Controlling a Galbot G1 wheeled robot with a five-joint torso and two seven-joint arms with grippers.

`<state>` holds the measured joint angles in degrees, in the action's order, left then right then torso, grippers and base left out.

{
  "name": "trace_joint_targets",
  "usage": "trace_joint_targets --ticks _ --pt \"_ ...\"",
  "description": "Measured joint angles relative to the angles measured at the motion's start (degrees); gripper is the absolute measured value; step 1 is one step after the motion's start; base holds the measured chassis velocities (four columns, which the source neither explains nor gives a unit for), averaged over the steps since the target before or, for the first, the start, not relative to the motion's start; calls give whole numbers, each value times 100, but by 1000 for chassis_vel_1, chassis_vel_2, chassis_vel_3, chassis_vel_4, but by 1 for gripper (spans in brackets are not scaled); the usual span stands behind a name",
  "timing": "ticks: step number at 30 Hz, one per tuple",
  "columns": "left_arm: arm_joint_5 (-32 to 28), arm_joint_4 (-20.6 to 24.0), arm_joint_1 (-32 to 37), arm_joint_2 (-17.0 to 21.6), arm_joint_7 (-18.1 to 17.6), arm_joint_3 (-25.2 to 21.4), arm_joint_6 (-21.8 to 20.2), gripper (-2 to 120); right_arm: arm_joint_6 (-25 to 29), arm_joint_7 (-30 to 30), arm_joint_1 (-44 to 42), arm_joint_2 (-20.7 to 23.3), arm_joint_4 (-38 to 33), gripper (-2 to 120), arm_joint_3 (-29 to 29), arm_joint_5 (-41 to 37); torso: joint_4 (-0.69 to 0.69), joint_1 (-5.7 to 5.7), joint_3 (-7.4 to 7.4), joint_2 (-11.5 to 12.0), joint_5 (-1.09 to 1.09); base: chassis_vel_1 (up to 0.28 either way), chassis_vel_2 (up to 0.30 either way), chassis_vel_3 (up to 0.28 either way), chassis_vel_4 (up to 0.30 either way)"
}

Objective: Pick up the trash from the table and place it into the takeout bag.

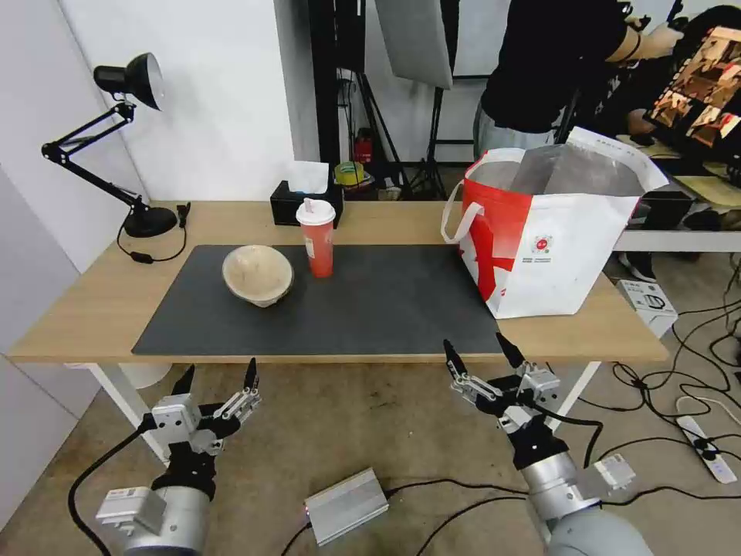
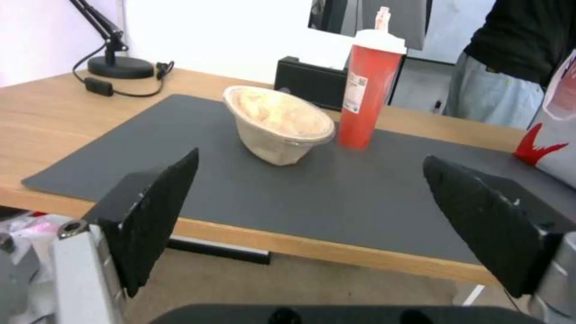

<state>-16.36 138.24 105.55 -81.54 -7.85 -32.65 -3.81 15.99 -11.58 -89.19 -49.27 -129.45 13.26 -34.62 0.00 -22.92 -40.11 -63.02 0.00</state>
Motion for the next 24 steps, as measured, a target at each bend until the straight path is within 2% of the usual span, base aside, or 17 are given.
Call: trace_joint_targets --ticks 12,24 --pt "-4 62 82 9 18 -62 1 100 -278 247 768 217 28 100 -245 -468 0 0 0 0 0 0 0 0 0" --pt "-3 97 140 -5 39 -73 4 100 -603 205 1898 378 311 100 -920 -654 0 0 0 0 0 0 0 0 0"
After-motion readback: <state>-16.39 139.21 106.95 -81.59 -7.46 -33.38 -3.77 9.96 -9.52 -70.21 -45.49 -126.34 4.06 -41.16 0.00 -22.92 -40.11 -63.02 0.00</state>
